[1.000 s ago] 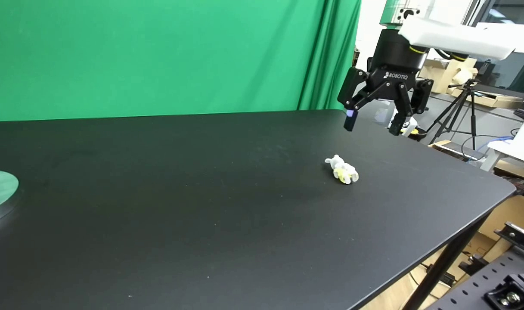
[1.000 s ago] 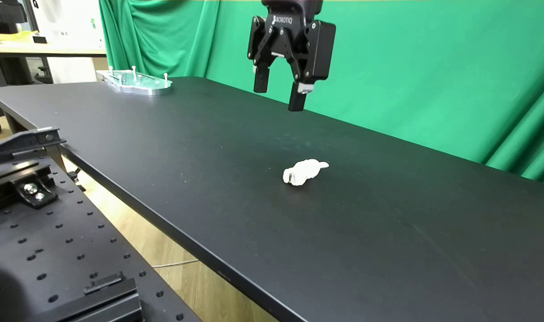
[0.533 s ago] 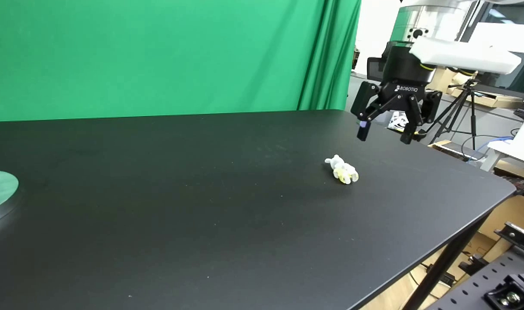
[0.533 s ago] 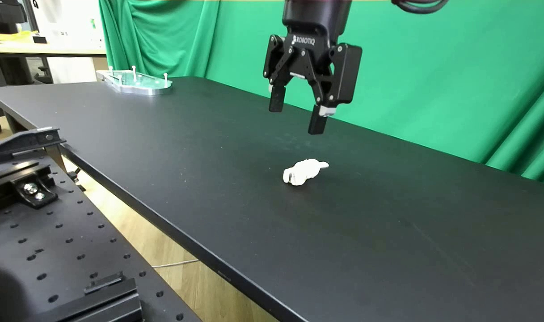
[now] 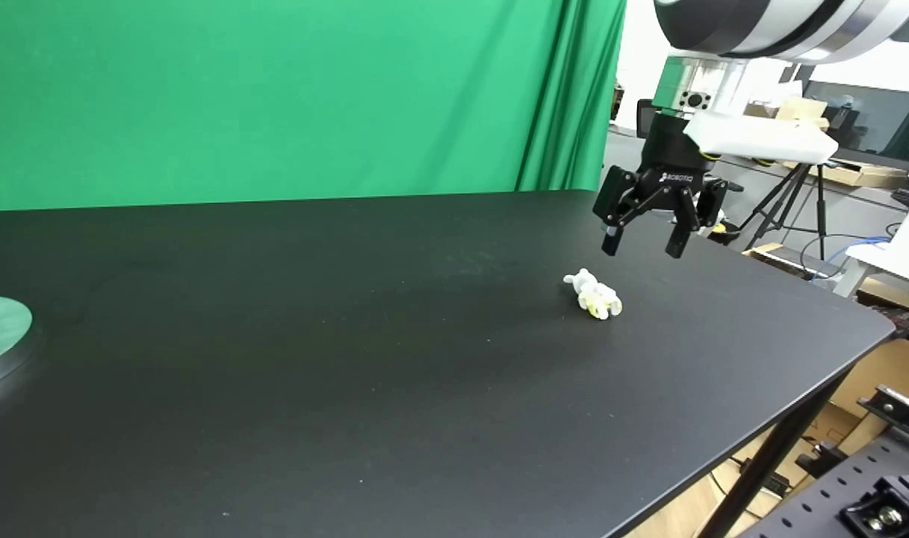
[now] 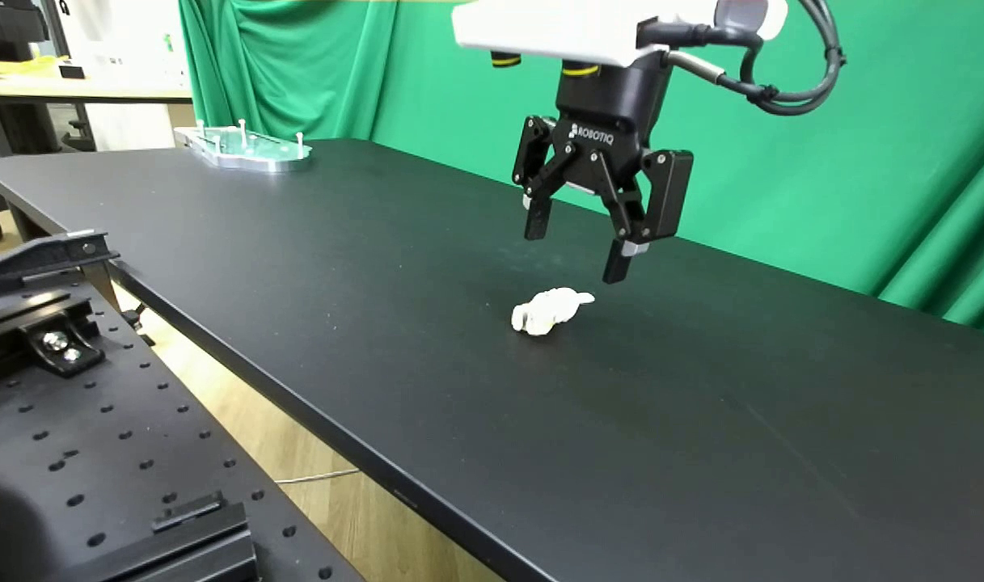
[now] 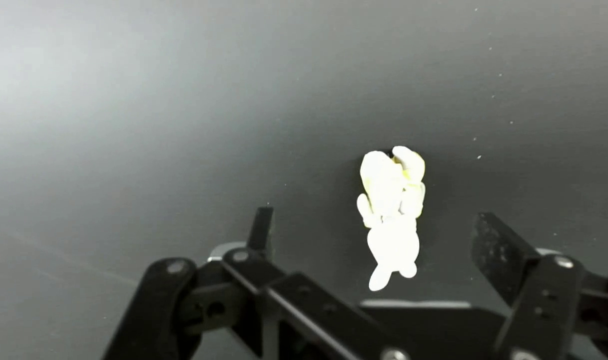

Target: Move the white object to the left

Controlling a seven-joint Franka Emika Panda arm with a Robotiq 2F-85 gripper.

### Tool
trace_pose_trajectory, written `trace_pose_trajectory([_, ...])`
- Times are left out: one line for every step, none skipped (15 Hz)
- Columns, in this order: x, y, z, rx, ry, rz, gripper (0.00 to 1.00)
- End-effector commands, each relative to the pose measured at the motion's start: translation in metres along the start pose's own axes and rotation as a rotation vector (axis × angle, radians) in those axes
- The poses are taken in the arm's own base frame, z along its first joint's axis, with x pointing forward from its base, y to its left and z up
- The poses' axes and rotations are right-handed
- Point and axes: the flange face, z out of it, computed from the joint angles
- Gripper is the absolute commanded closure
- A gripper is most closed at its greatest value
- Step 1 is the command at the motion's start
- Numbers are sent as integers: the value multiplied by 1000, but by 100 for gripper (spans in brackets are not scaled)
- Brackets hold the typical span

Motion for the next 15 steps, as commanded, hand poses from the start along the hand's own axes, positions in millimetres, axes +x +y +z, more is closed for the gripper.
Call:
trace_pose_trajectory([15,2,16,9,4,-34,0])
trace_pose_trajectory([17,2,21,11,6,-37,0])
trace_pose_trajectory([18,2,26,16,11,-38,0])
trace_pose_trajectory([19,1,29,22,20,-41,0])
trace_pose_trajectory([21,-2,33,26,30,-42,0])
trace_pose_trajectory([22,-4,36,29,35,-49,0])
trace_pose_trajectory([22,-6,39,32,40,-55,0])
trace_pose_trajectory([23,-9,42,33,41,-63,0])
trace_pose_trajectory([23,-11,46,32,42,-67,0])
trace_pose_trajectory([23,-12,49,32,42,-71,0])
trace_pose_trajectory([23,-13,53,28,40,-74,0])
trace_pose_trajectory([24,-13,55,27,37,-80,0])
trace_pose_trajectory([24,-13,58,27,37,-83,25])
trace_pose_trajectory([24,-13,60,27,37,-85,26])
trace_pose_trajectory([24,-13,62,27,35,-87,32])
